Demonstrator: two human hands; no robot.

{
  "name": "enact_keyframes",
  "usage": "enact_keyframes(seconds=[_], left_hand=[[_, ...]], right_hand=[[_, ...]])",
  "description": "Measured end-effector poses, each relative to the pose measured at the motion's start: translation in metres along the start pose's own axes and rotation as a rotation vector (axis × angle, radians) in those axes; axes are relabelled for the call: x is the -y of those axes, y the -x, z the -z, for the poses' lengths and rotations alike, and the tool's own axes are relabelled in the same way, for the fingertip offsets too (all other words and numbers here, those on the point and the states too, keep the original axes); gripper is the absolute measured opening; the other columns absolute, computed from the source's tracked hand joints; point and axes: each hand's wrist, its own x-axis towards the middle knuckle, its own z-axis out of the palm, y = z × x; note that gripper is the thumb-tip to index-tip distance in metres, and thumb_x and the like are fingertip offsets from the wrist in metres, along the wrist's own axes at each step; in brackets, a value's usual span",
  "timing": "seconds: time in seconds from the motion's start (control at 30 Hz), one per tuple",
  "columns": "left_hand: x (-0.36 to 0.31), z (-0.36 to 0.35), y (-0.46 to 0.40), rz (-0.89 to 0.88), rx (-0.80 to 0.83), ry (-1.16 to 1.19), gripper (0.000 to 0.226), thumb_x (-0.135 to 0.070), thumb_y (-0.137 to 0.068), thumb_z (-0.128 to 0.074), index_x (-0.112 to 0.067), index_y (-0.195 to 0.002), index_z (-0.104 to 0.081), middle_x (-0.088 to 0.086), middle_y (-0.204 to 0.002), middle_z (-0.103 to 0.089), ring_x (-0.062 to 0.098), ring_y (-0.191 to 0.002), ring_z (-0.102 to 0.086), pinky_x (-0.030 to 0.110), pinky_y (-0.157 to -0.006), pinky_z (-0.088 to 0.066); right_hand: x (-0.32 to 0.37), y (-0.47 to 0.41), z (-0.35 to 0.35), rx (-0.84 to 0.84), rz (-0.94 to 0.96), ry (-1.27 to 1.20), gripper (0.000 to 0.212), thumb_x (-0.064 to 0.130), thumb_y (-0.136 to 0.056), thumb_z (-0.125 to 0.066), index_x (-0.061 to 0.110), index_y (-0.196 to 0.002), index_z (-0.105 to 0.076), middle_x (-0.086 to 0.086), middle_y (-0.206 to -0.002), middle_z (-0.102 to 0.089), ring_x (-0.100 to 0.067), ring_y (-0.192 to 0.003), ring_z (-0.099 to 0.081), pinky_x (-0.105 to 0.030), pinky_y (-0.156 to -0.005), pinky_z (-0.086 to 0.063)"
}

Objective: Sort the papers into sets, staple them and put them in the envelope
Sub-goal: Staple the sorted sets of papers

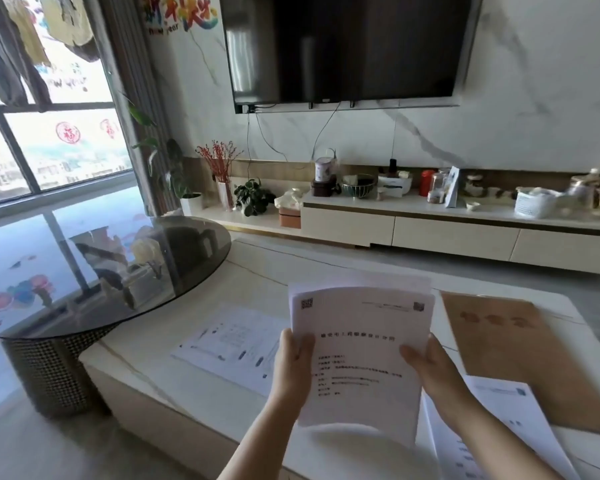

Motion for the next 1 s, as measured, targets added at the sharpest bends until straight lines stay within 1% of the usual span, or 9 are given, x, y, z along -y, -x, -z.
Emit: enact_keyframes(seconds=[0.1, 0.17, 0.23, 0.33, 0.47, 0.6, 0.8, 0.9, 1.0], left_hand=[[0.002, -0.006, -0.001, -0.008, 0.019, 0.007, 0.014, -0.023, -0.098, -0.049, -0.011, -0.093, -0.043, 0.019, -0.104, -0.057, 0.031, -0.091, -0.060, 0.052, -0.081, -0.053], [0.001, -0.011, 0.004, -0.033, 0.066, 0.014, 0.008, -0.026, -0.098, -0.049, -0.022, -0.103, -0.044, 0.009, -0.109, -0.057, 0.022, -0.096, -0.060, 0.045, -0.082, -0.054], [0.005, -0.016, 0.006, -0.050, 0.113, 0.043, 0.023, -0.024, -0.098, -0.049, -0.031, -0.117, -0.040, -0.001, -0.112, -0.056, 0.016, -0.100, -0.058, 0.035, -0.080, -0.053], [0.006, -0.021, 0.006, -0.041, 0.093, 0.015, 0.003, -0.023, -0.099, -0.047, -0.023, -0.099, -0.049, 0.005, -0.102, -0.059, 0.021, -0.093, -0.060, 0.040, -0.080, -0.053], [0.010, -0.023, -0.002, -0.025, 0.024, -0.009, 0.019, -0.027, -0.098, -0.045, -0.011, -0.089, -0.048, 0.011, -0.099, -0.055, 0.031, -0.093, -0.057, 0.051, -0.084, -0.050], [0.007, -0.029, 0.004, -0.027, 0.065, 0.070, 0.004, -0.022, -0.099, -0.047, -0.022, -0.102, -0.045, 0.003, -0.102, -0.057, 0.017, -0.094, -0.058, 0.039, -0.082, -0.051], [0.004, -0.033, 0.004, 0.013, 0.051, 0.151, 0.009, -0.032, -0.096, -0.051, -0.025, -0.101, -0.050, 0.006, -0.101, -0.062, 0.023, -0.092, -0.063, 0.049, -0.083, -0.054], [0.012, -0.035, 0.009, 0.024, 0.056, 0.141, 0.015, -0.034, -0.094, -0.053, -0.022, -0.103, -0.050, 0.007, -0.102, -0.063, 0.020, -0.092, -0.063, 0.047, -0.082, -0.054], [0.012, -0.036, 0.005, 0.017, 0.056, 0.172, 0.016, -0.032, -0.096, -0.051, -0.020, -0.105, -0.047, 0.007, -0.102, -0.060, 0.021, -0.092, -0.062, 0.039, -0.075, -0.055]], right_hand=[[0.000, -0.001, 0.009, -0.034, 0.007, -0.049, 0.028, 0.006, -0.095, -0.052, 0.022, -0.118, -0.052, 0.000, -0.107, -0.067, -0.016, -0.097, -0.064, -0.028, -0.073, -0.050], [-0.008, -0.003, 0.014, -0.065, -0.021, -0.069, 0.034, 0.002, -0.093, -0.053, 0.020, -0.122, -0.049, -0.002, -0.109, -0.066, -0.017, -0.099, -0.063, -0.030, -0.074, -0.049], [-0.018, -0.003, 0.015, -0.081, -0.053, -0.067, 0.034, 0.001, -0.093, -0.052, 0.017, -0.123, -0.051, -0.006, -0.112, -0.067, -0.021, -0.100, -0.063, -0.036, -0.080, -0.050], [-0.022, -0.004, 0.015, -0.084, -0.052, -0.049, 0.029, 0.003, -0.094, -0.051, 0.015, -0.120, -0.056, -0.009, -0.110, -0.069, -0.026, -0.101, -0.065, -0.044, -0.088, -0.050], [-0.014, -0.007, 0.014, -0.120, -0.007, -0.067, 0.027, 0.004, -0.094, -0.052, 0.019, -0.116, -0.056, -0.003, -0.104, -0.070, -0.022, -0.098, -0.065, -0.038, -0.082, -0.050], [-0.016, -0.006, 0.008, -0.087, -0.012, -0.063, 0.026, 0.007, -0.095, -0.053, 0.018, -0.118, -0.056, -0.003, -0.107, -0.069, -0.021, -0.100, -0.065, -0.033, -0.078, -0.050], [-0.021, -0.008, 0.011, -0.168, 0.006, -0.077, 0.032, 0.006, -0.090, -0.060, 0.019, -0.117, -0.051, -0.006, -0.105, -0.068, -0.025, -0.098, -0.065, -0.039, -0.078, -0.053], [-0.032, -0.007, 0.011, -0.198, -0.033, -0.045, 0.034, 0.003, -0.088, -0.059, 0.016, -0.119, -0.053, -0.008, -0.108, -0.067, -0.029, -0.102, -0.062, -0.045, -0.085, -0.051], [-0.030, -0.009, 0.013, -0.193, -0.019, -0.042, 0.033, 0.005, -0.091, -0.056, 0.015, -0.122, -0.051, -0.007, -0.108, -0.067, -0.026, -0.099, -0.063, -0.038, -0.075, -0.051]])
